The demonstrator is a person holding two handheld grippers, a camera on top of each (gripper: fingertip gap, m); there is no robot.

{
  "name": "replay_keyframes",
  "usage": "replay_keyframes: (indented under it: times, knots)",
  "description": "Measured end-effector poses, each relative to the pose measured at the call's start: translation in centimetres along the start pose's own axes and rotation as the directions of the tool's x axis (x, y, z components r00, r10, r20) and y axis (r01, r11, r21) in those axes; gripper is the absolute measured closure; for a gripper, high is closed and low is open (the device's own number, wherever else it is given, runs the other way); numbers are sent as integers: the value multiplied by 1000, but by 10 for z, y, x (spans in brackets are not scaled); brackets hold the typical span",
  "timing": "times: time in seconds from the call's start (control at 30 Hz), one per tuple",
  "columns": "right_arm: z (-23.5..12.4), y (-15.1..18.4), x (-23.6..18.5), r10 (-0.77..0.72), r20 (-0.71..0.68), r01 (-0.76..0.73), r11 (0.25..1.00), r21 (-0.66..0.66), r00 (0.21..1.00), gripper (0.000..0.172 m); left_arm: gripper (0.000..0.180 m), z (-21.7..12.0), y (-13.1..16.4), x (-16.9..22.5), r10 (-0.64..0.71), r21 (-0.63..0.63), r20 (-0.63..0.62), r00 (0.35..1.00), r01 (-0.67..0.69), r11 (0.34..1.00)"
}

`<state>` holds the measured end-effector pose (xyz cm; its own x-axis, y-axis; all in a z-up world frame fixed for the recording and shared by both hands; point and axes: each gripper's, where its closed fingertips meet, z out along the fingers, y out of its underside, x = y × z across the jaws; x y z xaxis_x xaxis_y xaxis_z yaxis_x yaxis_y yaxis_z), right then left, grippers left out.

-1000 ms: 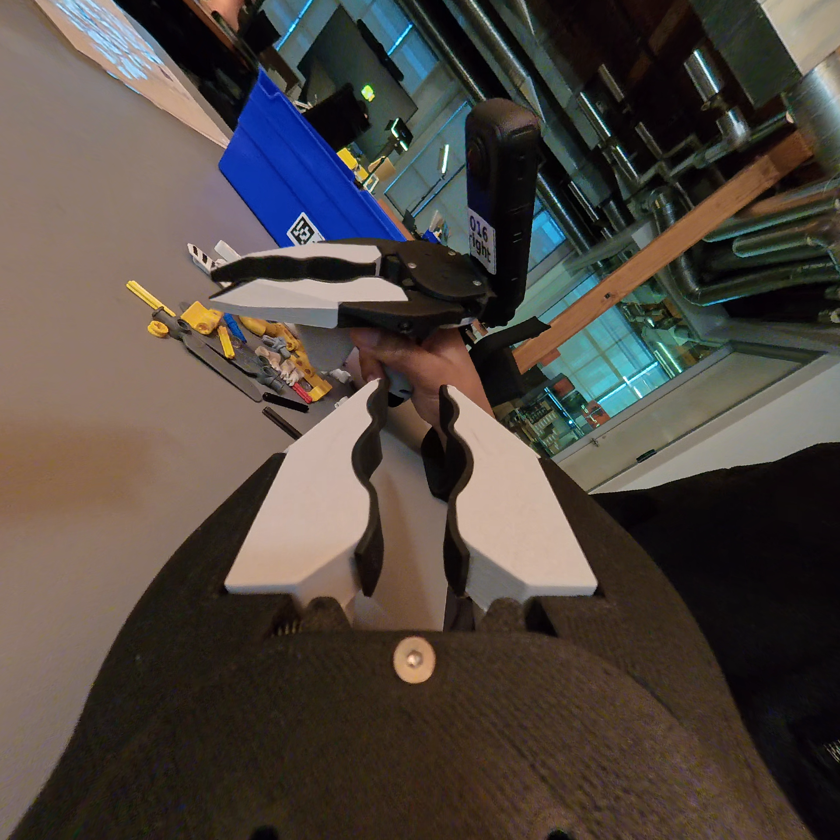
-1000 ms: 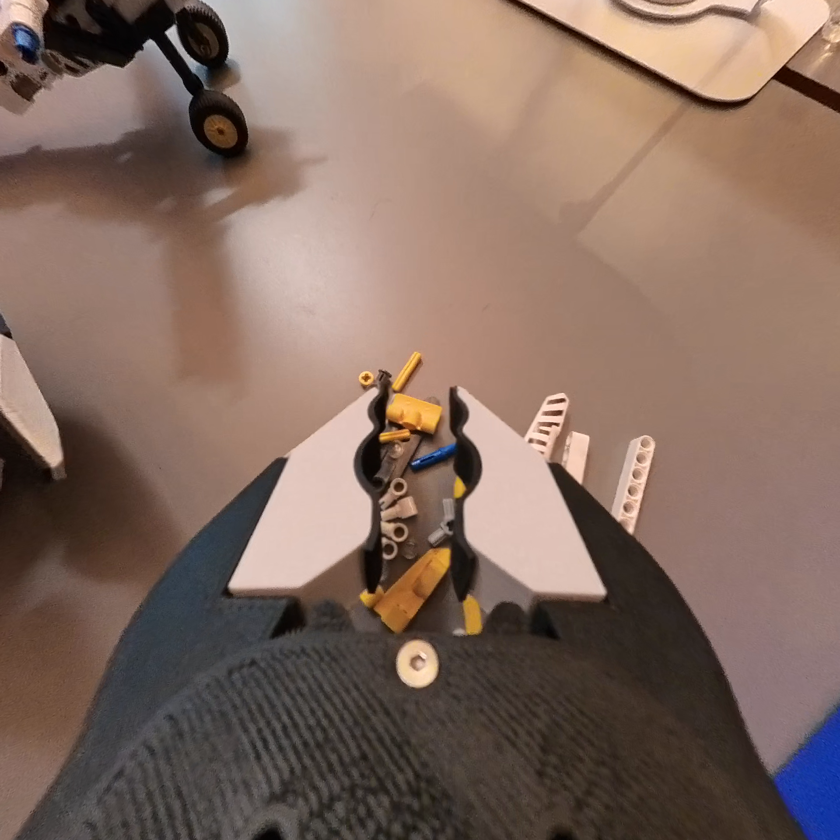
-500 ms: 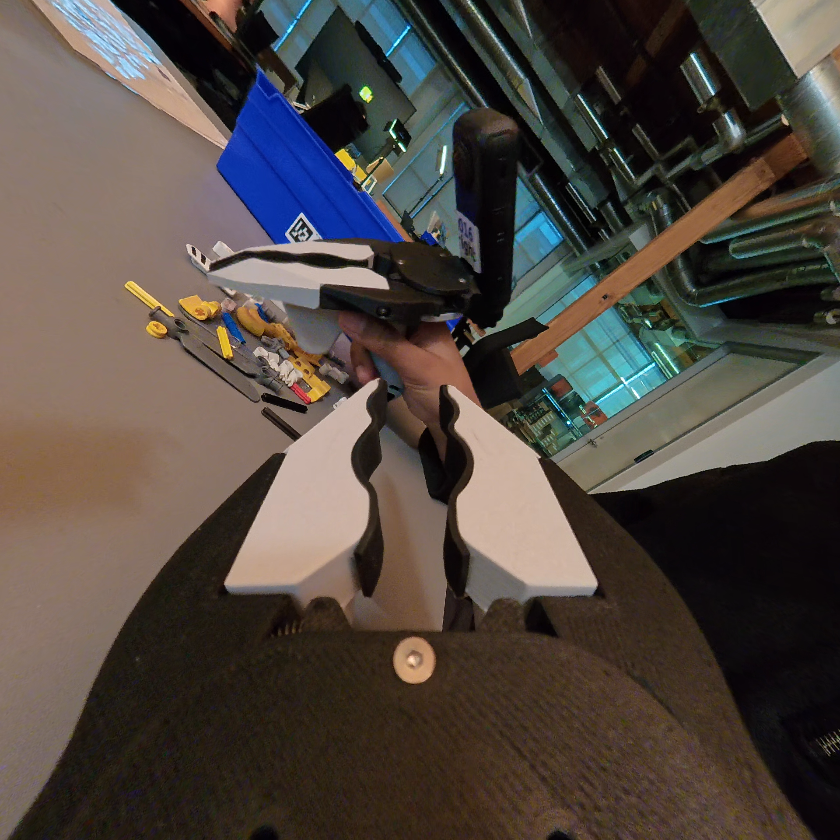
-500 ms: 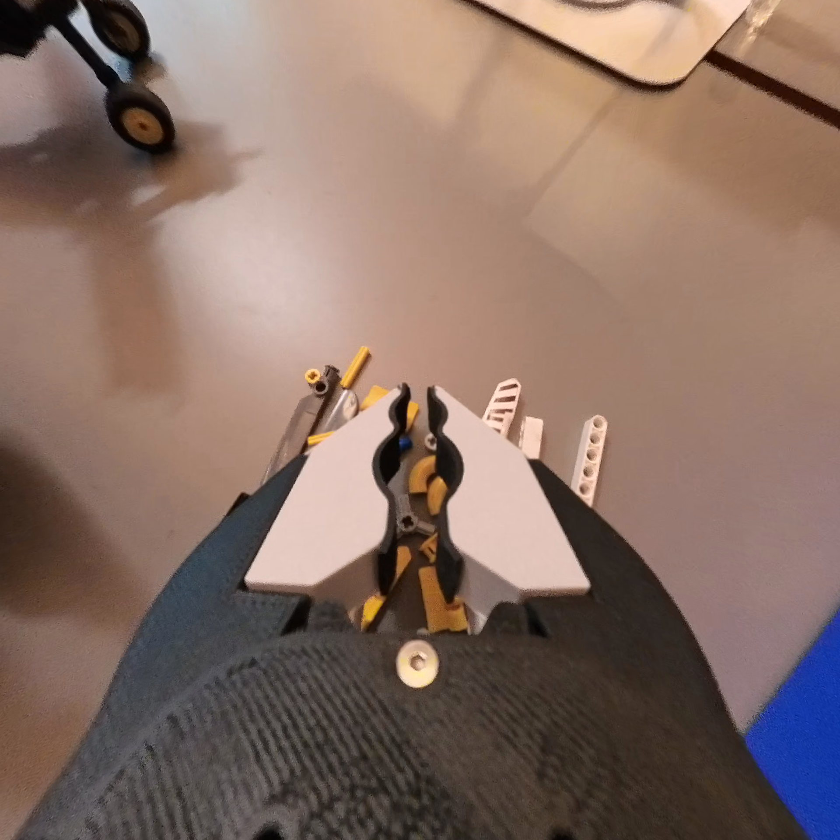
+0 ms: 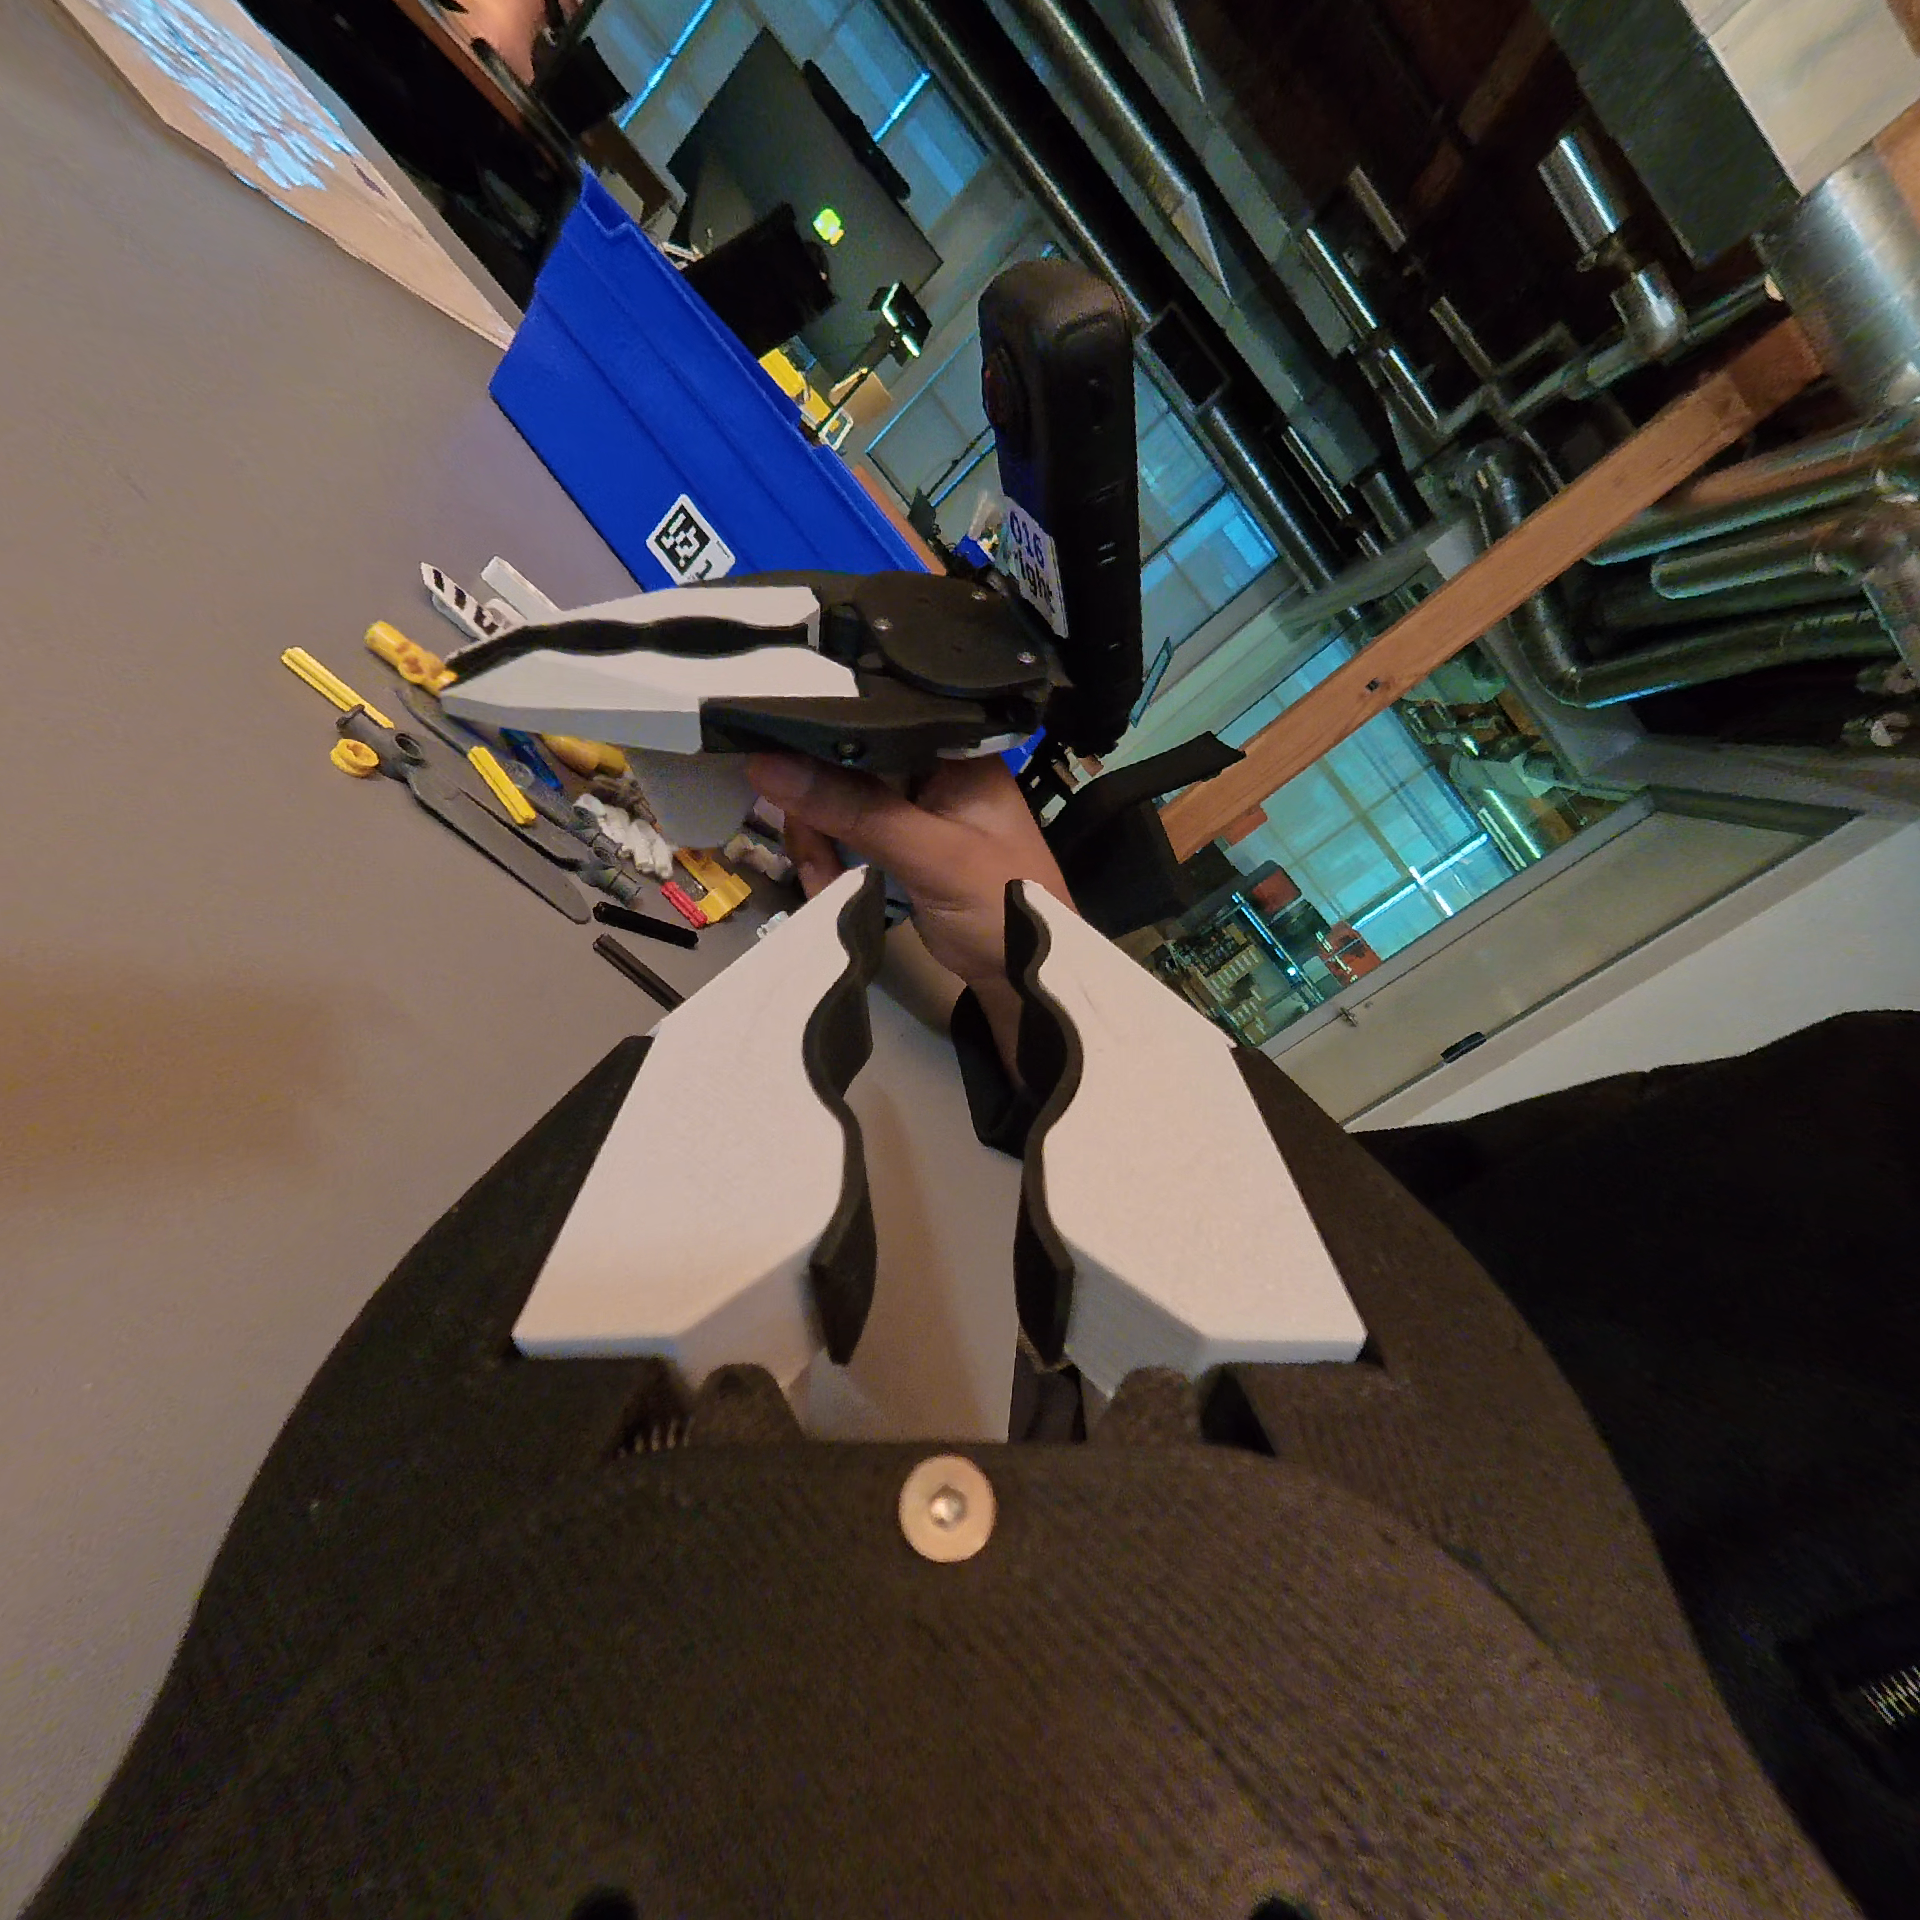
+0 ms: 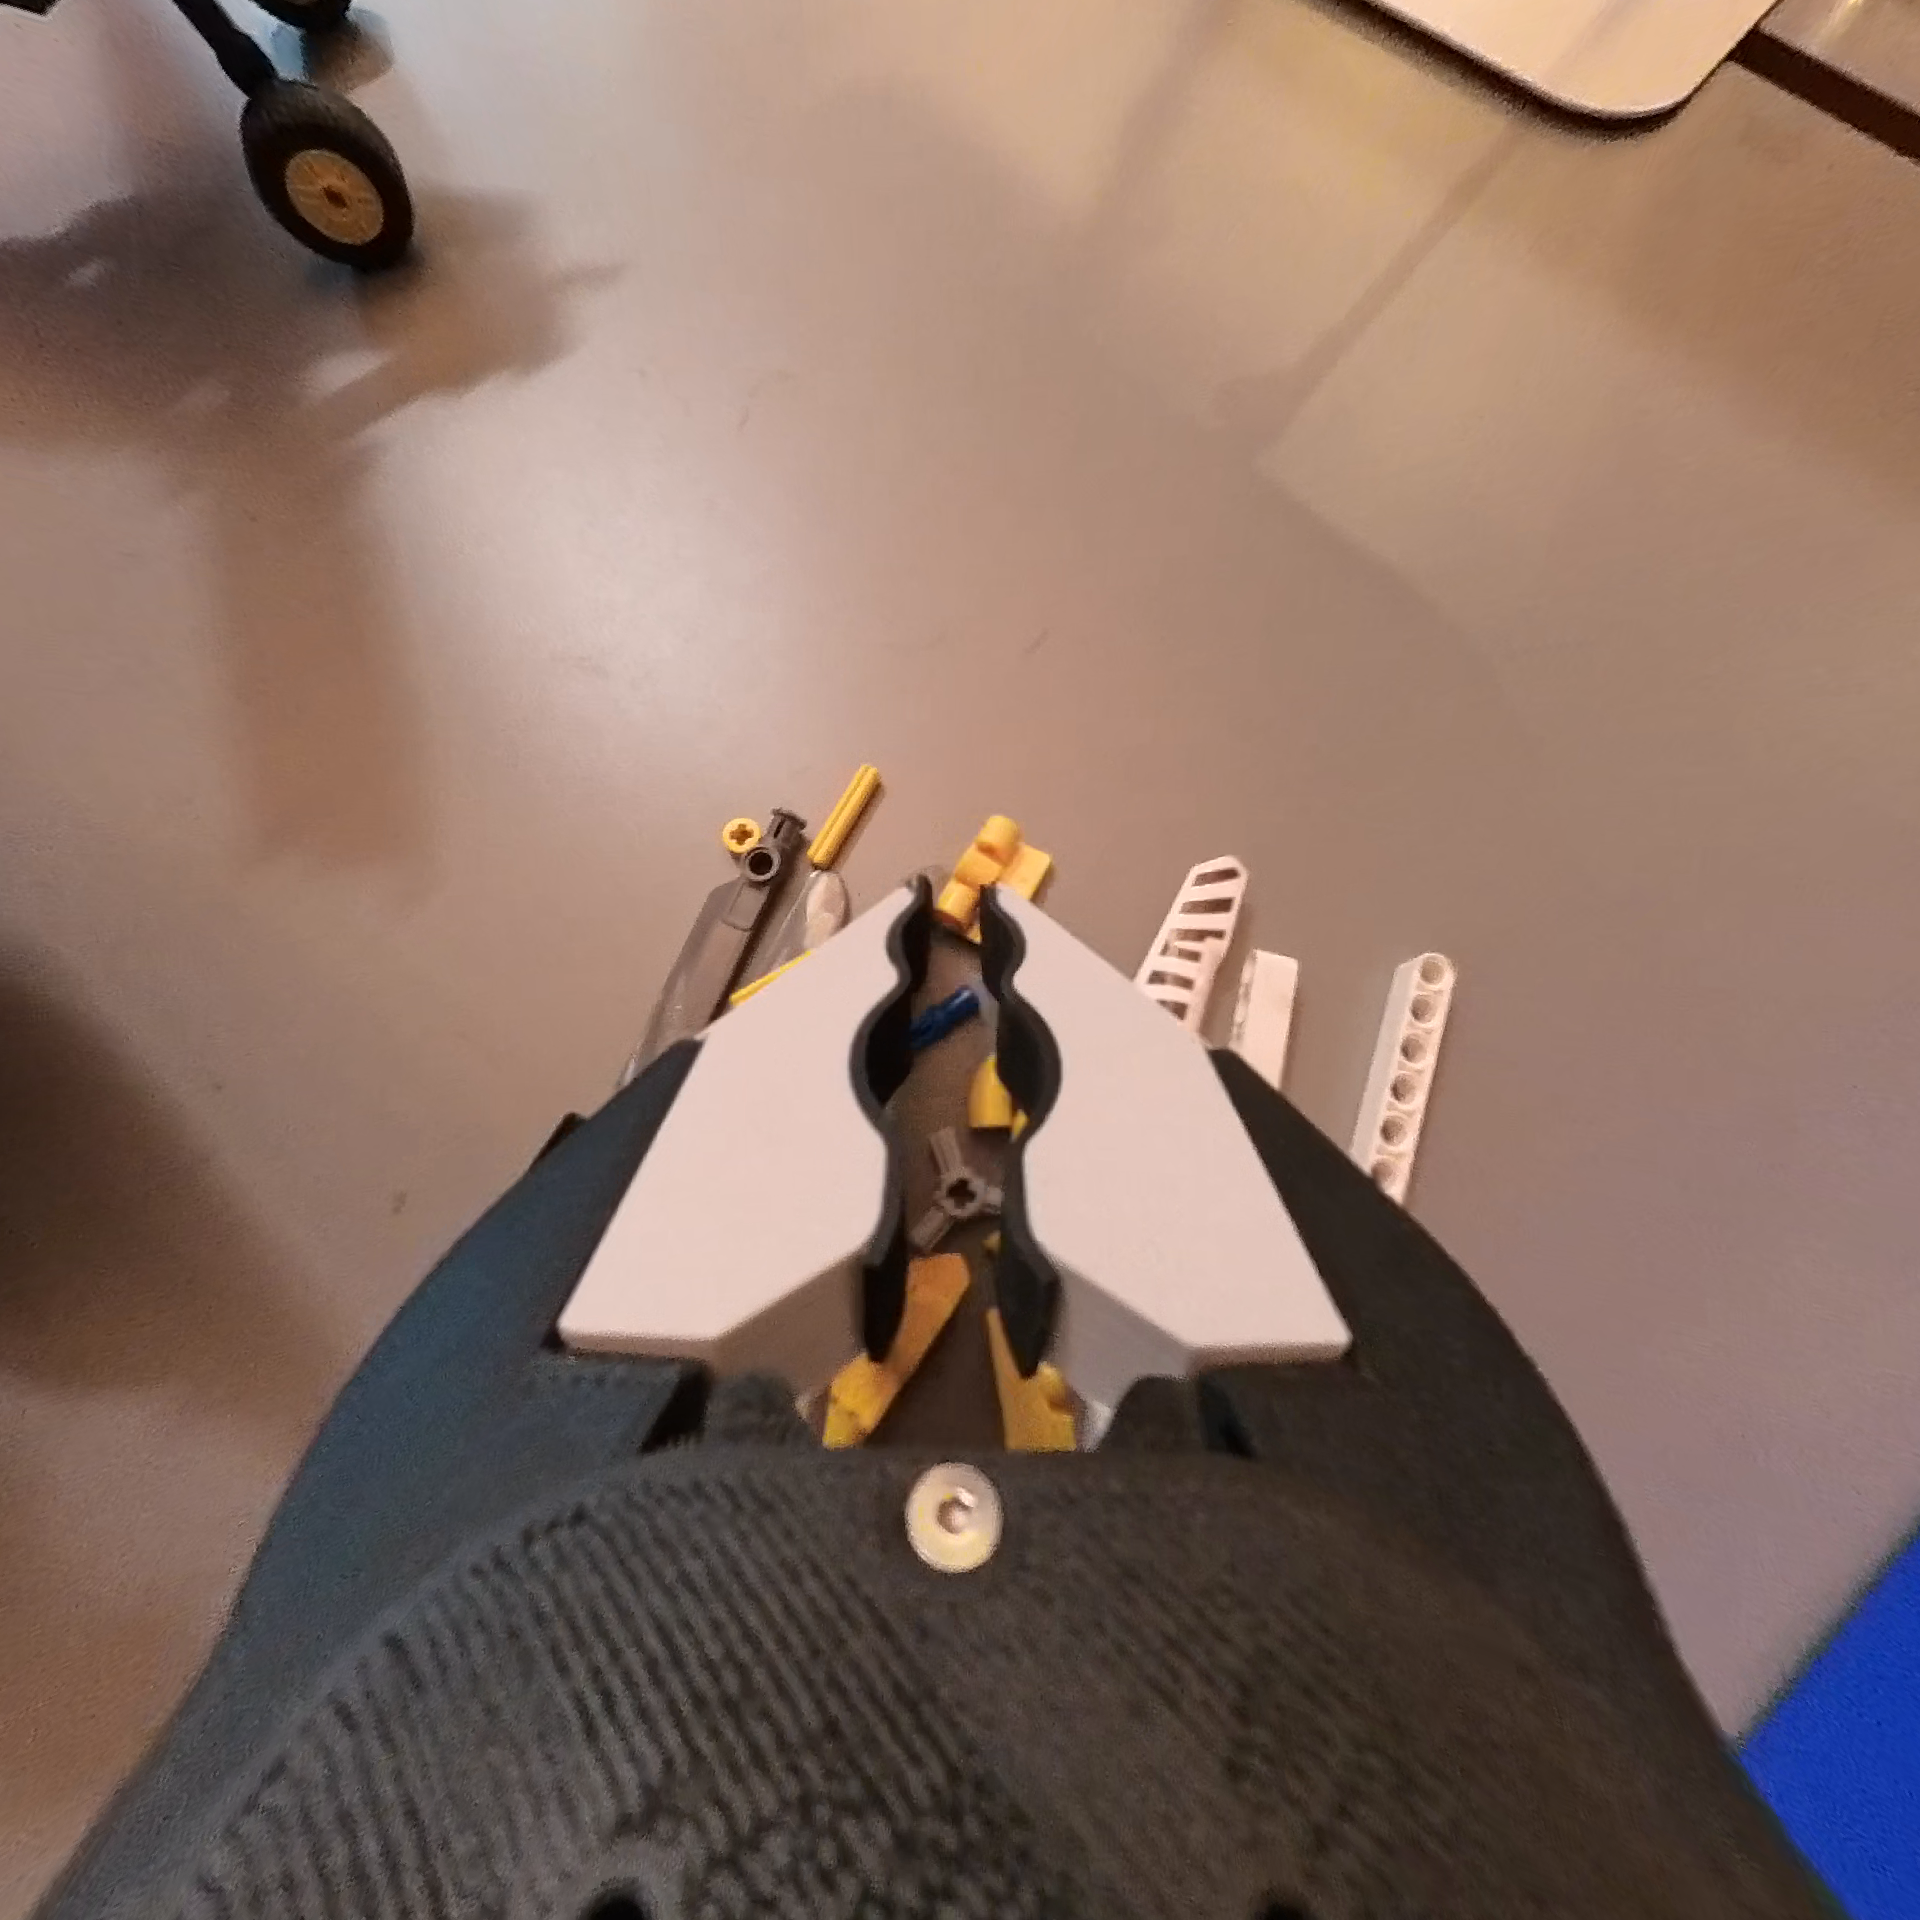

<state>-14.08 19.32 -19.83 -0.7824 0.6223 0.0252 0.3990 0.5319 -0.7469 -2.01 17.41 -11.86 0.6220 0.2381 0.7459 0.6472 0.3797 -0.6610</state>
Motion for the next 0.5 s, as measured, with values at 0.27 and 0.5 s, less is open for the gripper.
replay_keyframes:
  times: [0.27, 0.5]
  knots:
    - [-9, -5, 1, -7, 1, 7, 999, 45, 1000, 157, 162, 0, 0, 0, 0, 3, -1, 1000, 0, 1000]
    - [-19, 2, -21, -40, 124, 37, 999, 23, 992, 161, 162, -1, -1, 1, -1, 9, -5, 1000, 1, 1000]
